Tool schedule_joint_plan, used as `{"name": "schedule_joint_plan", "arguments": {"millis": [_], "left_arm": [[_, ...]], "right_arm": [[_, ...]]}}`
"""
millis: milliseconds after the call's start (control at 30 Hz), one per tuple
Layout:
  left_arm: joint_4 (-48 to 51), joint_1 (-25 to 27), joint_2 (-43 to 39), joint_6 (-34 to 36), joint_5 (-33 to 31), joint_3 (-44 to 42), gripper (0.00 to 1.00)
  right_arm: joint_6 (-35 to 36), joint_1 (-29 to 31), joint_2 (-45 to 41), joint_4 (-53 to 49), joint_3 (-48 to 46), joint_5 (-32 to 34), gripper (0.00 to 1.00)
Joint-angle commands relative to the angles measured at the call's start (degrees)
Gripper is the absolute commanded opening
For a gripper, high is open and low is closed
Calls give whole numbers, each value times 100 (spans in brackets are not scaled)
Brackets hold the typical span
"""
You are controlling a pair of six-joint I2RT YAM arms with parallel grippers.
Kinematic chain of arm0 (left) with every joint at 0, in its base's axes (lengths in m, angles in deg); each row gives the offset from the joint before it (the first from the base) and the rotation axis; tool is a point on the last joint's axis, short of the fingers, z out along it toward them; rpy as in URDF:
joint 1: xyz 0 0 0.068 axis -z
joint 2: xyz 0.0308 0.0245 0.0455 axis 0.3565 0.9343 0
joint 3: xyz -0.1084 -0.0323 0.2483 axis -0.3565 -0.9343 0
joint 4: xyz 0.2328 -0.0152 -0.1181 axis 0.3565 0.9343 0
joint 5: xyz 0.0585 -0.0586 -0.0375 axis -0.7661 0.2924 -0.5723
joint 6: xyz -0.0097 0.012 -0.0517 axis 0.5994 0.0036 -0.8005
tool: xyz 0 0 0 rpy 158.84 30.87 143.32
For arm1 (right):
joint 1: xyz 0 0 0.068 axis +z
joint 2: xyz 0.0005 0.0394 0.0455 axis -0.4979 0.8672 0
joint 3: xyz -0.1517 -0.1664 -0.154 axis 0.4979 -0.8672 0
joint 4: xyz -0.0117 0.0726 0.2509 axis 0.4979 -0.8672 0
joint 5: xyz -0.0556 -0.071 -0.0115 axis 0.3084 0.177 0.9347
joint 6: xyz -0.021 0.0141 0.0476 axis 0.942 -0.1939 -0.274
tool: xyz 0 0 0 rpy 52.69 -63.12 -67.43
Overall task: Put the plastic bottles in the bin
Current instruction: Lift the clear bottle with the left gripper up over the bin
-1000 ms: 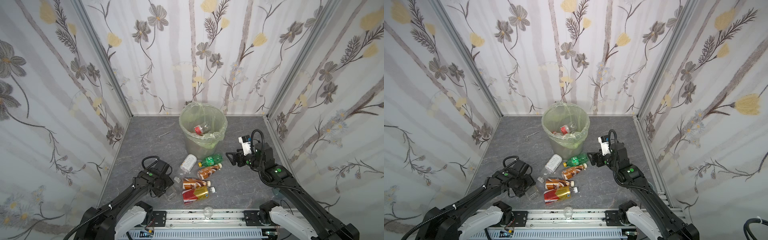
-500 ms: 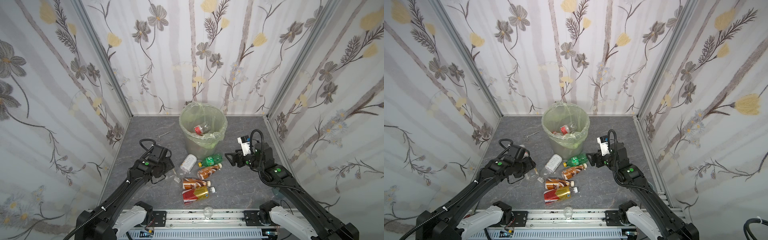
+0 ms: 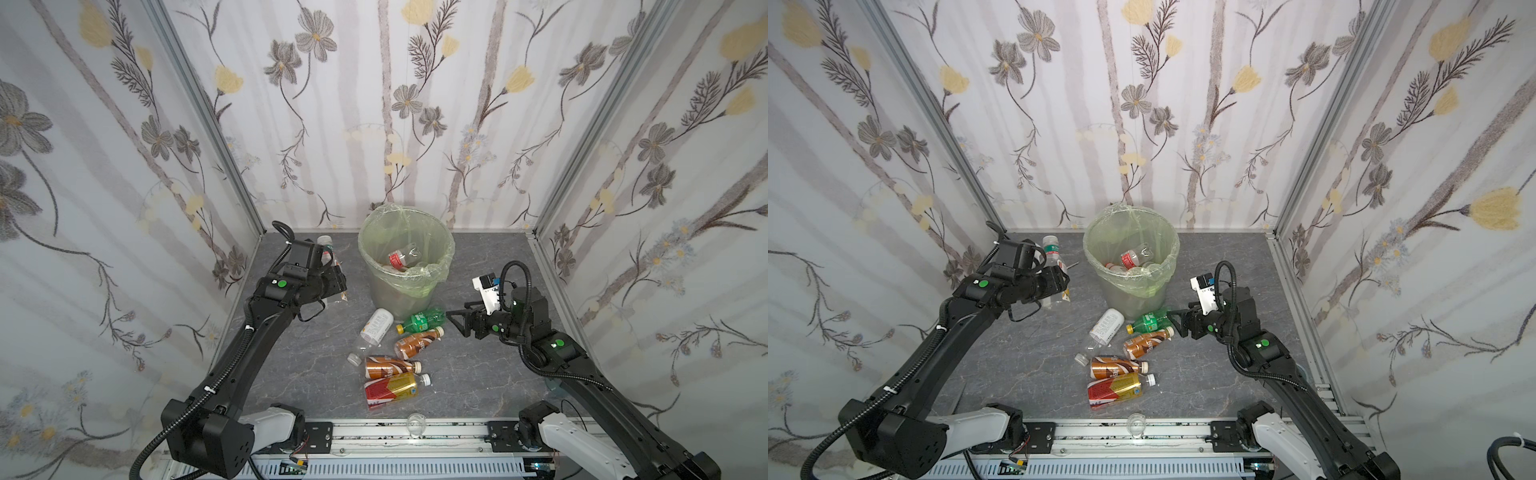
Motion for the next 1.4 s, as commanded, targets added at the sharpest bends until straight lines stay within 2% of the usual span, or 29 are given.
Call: {"name": "schedule_joint_plan", "arguments": {"millis": [0,167,300,433,633,733,900,1100,1200,1367], "left_arm": [[-11,-102,240,653,296,531,68],[59,-225,780,1034,687,1433,68],[59,-231,1194,1226,985,2118,68],[59,-230,1568,1371,1314,2746,67],[74,-230,2049,1844,2198,3505,68],[85,-212,2403,1788,2423,3881,68],[77,3,2890,1961,2272,4552,67],[77,417,3442,2269,1715,5214,67],[77,549,3676,2320,1391,5424,68],[68,718,3896,2602,1380,5494,71]], "right_arm": [[0,3,-71,130,27,-275,87],[-35,5,-123,72,-27,-395,87],[-33,32,-219,203,-63,-754,87],[-87,43,-297,312,-137,-718,87],[-131,74,-243,346,-164,-693,87],[-158,91,-239,370,-167,-683,87],[-197,133,-234,405,-171,-631,87],[-228,158,-216,421,-141,-594,87],[-237,175,-248,395,-137,-548,87],[-226,184,-294,326,-130,-472,87]]}}
